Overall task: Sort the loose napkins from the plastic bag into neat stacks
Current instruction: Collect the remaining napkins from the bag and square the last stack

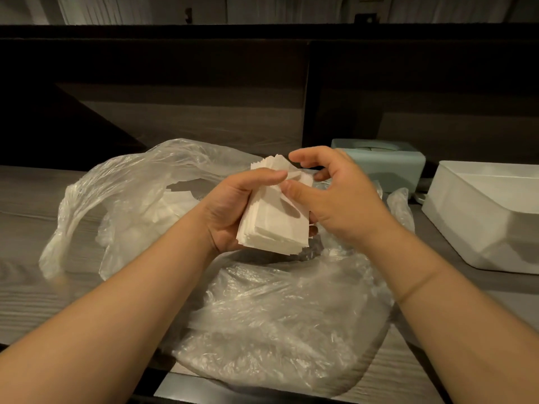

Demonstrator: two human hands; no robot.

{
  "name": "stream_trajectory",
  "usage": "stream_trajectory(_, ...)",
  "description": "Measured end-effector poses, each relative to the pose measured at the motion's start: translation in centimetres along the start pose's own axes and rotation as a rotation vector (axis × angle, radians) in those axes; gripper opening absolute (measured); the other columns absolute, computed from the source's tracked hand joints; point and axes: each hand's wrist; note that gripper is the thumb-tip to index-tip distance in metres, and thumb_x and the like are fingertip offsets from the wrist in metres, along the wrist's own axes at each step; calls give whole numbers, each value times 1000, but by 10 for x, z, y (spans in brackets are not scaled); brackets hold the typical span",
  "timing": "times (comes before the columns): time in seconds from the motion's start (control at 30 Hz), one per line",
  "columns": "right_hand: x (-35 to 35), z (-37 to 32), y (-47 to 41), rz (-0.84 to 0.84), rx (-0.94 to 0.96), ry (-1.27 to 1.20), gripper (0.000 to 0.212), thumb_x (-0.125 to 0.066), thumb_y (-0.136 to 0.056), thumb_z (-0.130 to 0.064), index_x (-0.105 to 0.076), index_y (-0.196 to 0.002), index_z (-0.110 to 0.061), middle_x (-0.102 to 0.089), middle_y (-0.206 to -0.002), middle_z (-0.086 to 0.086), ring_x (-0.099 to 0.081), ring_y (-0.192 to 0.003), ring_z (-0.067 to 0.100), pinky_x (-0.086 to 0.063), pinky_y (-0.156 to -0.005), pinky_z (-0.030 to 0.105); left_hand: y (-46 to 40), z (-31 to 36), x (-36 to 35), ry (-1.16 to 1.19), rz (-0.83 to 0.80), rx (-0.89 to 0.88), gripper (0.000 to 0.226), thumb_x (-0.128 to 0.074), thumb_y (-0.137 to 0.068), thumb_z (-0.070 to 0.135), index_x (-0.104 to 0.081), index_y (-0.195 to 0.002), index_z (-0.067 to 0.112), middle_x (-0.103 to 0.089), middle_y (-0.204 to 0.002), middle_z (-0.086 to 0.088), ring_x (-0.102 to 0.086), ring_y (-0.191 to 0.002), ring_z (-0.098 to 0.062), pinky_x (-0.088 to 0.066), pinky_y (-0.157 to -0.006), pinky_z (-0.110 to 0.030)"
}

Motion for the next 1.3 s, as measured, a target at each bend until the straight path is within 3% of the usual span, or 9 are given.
stream_trajectory(0.1,10,-3,-1,-139,-35,-53,43,-76,-90,-29,-60,-130,-33,-59,-118,-12,-65,-90,2,-57,-62,23,1,-2,-6,-77,-72,27,38,-71,-70,5,-79,-107,11,-72,-100,-20,-73,-91,-33,-60,-86,-47)
stream_trajectory(0.23,28,-6,-1,-301,-75,-7,45,-72,-91,-24,-59,-132,-39,-62,-114,-21,-63,-105,2,-56,-83,26,3,-3,-19,-214,-108,133,64,-54,-71,-4,-55,-135,0,-67,-105,-29,-70,-100,-42,-57,-91,-51)
stream_trajectory(0.5,58,-19,13,-412,-76,-110,34,-66,-91,-10,-66,-117,-32,-74,-101,0,-65,-69,9,-52,-59,28,2,11,-52,-312,-175,202,63,-41,-72,-11,-52,-131,8,-70,-105,-20,-71,-103,-39,-58,-94,-55)
stream_trajectory(0.63,80,-14,30,-350,-66,-130,28,-72,-85,-10,-68,-107,-27,-71,-94,-1,-64,-69,10,-52,-59,32,-5,8,-75,-409,-228,217,59,-47,-76,-7,-53,-132,10,-71,-113,-19,-69,-111,-42,-59,-94,-49)
stream_trajectory(0.73,98,-6,47,-273,-62,-123,30,-76,-82,-14,-69,-108,-28,-73,-101,-3,-70,-95,19,-61,-83,42,-12,6,-90,-511,-189,226,54,-60,-81,8,-53,-135,11,-66,-121,-24,-66,-115,-42,-56,-94,-47)
stream_trajectory(0.9,128,9,76,-28,-99,-281,30,-71,-90,-3,-66,-114,-21,-76,-102,-3,-72,-99,15,-59,-86,27,-14,5,-116,-681,-69,146,46,-69,-80,38,-70,-118,12,-75,-98,-3,-72,-87,-17,-57,-73,-26)
stream_trajectory(0.97,138,16,85,77,-130,-344,29,-70,-91,-3,-65,-113,-21,-77,-99,-5,-72,-99,15,-59,-87,28,-16,0,-125,-689,-25,70,47,-68,-81,43,-72,-115,12,-75,-99,-2,-72,-91,-17,-58,-79,-28)
stream_trajectory(1.13,161,32,106,257,-206,-410,29,-70,-89,-4,-65,-110,-22,-77,-101,-2,-72,-103,22,-57,-95,44,-21,-33,-157,-627,49,-23,51,-80,-71,48,-70,-112,19,-77,-100,4,-74,-99,-16,-58,-91,-34)
stream_trajectory(1.3,180,45,128,302,-260,-356,30,-72,-87,-6,-63,-106,-27,-77,-90,-9,-74,-96,21,-62,-83,39,-34,-72,-185,-651,194,-81,63,-91,-70,28,-64,-127,27,-72,-115,6,-69,-107,-16,-62,-90,-38)
Point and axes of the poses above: each hand's wrist, its own y-axis away from the middle knuckle, its own x-axis out of the back of the hand, z = x × y
